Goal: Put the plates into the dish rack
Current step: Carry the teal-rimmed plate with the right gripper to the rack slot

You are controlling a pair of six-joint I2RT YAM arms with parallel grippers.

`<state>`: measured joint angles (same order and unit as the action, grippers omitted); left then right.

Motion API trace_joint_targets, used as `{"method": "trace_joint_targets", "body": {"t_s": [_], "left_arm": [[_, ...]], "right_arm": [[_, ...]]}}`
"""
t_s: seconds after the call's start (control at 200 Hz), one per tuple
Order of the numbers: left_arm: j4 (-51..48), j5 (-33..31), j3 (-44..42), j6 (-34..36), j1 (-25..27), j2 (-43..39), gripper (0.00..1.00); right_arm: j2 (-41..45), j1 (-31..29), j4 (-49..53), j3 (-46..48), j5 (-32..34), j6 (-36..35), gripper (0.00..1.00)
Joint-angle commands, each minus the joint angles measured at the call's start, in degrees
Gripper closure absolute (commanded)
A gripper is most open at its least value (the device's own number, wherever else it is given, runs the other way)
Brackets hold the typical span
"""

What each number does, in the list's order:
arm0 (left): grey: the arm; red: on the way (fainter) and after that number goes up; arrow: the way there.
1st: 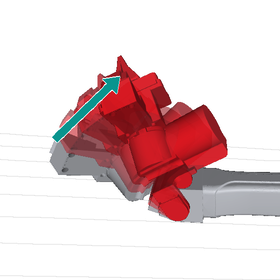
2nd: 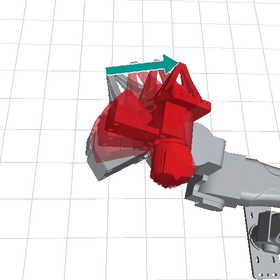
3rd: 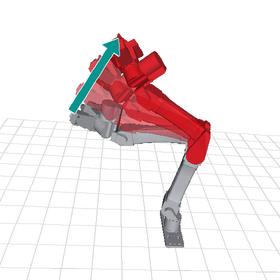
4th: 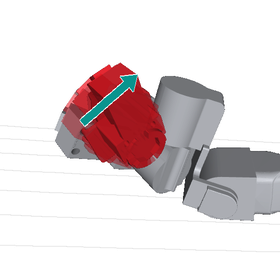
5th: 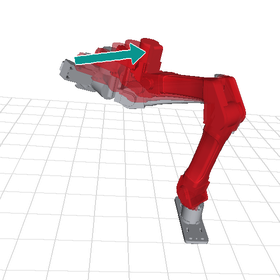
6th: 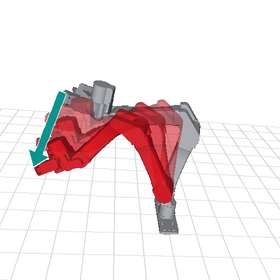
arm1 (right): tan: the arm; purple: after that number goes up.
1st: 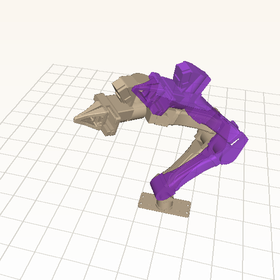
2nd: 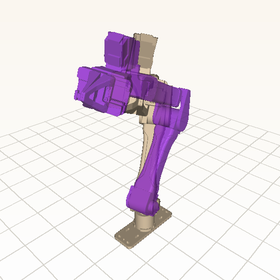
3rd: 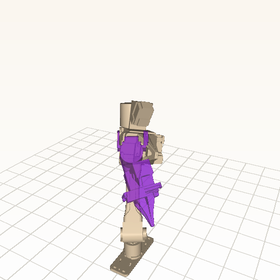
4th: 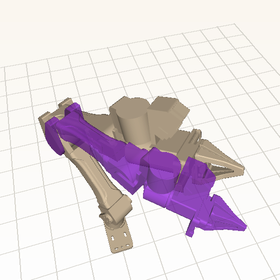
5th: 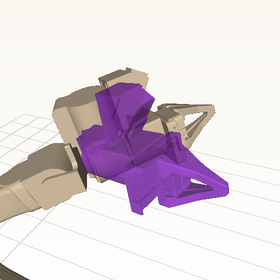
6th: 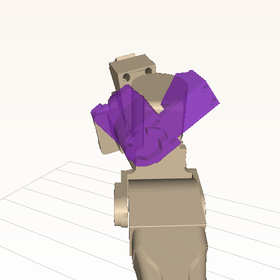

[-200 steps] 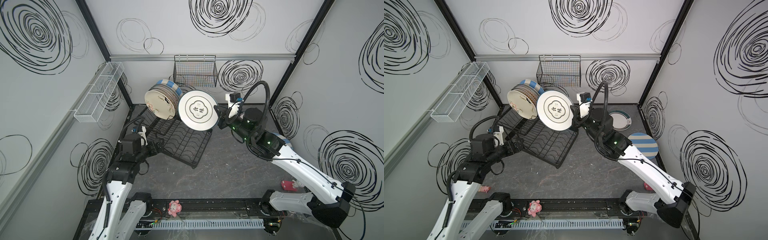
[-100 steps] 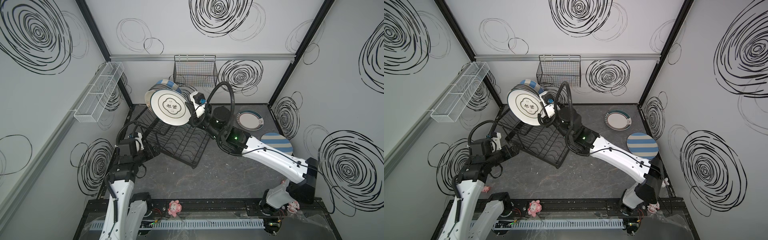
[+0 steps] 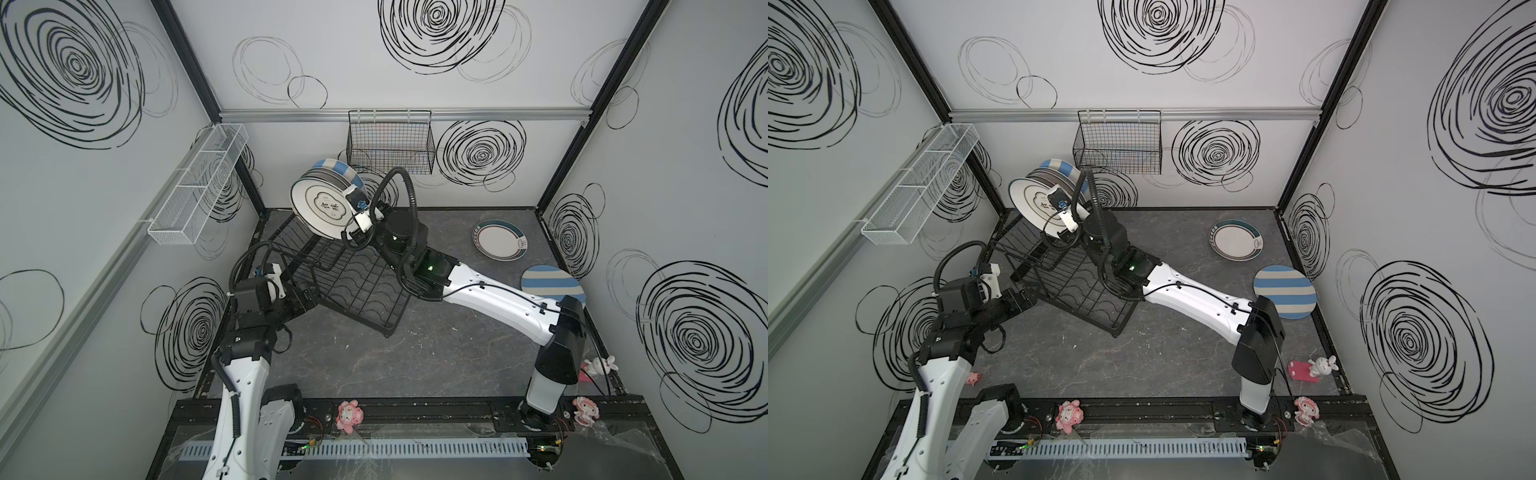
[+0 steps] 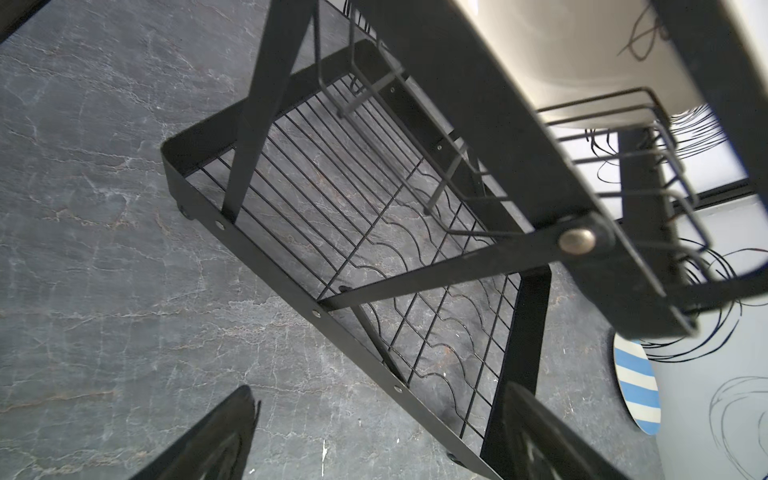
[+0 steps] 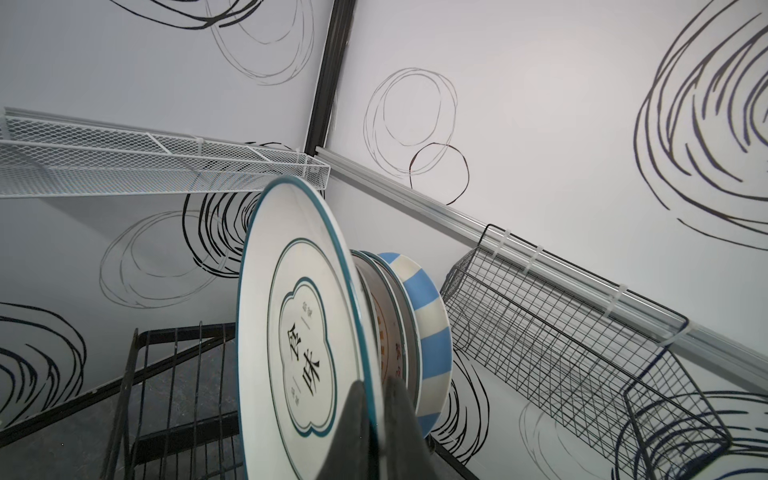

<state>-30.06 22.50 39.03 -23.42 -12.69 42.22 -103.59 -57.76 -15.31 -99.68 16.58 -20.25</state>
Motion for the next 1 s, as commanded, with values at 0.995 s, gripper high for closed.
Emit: {"method": "trace_joint_targets", "body": {"t_s": [0.995], "left_arm": [[3.87,1.58,-0.85,-0.05,-1.7,-0.03,0.04]], "right_arm": [[-8.46,-0.25,-8.33,-7.7,2.83,-7.03,1.0]]}}
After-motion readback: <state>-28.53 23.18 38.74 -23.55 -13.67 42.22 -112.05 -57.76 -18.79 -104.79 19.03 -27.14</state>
